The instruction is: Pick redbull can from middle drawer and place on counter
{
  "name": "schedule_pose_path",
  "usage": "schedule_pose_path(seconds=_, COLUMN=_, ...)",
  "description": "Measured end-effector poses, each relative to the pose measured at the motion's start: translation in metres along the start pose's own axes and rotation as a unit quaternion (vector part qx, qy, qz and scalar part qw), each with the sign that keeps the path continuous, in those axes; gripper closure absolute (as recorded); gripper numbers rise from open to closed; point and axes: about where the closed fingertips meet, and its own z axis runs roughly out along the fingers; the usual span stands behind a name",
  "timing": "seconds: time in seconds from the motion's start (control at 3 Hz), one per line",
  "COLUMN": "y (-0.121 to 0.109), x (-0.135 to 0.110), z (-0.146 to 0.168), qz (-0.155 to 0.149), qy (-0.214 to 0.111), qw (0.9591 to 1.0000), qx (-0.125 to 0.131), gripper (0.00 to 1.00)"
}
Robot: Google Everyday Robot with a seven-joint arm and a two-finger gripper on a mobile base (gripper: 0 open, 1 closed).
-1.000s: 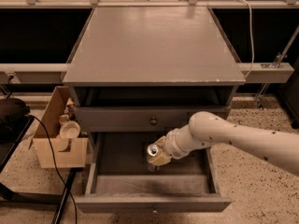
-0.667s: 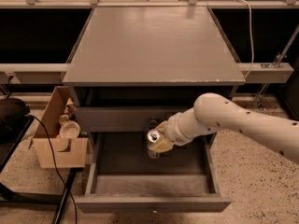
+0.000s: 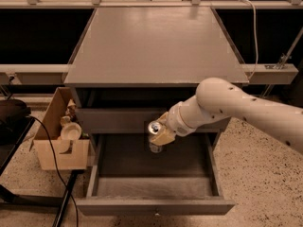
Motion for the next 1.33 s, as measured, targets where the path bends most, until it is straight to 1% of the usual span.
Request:
schedule_pose_path(seconds=0.33, y=-0.019, x=-0.047, z=-0.058, qz=-0.002, qy=0.003, qw=0.9999, qx=0.011, gripper=1.0)
schedule_pose_path(seconds=0.67, y=-0.032, x=-0.077, z=-0.098, qz=0.0, qy=0.006, qw=0.9998, qx=0.02, gripper=1.0)
schedule_pose_path(seconds=1.0, y=-0.052, x=-0.125, z=-0.152, qz=-0.005, qy=0.001, qw=0.9992, qx=0.04, gripper=1.0)
schedule_pose_path(seconds=1.33, y=-0.053, x=-0.124, z=-0.151, qz=0.003, qy=0.005, qw=0.9993, qx=0.036, gripper=1.0)
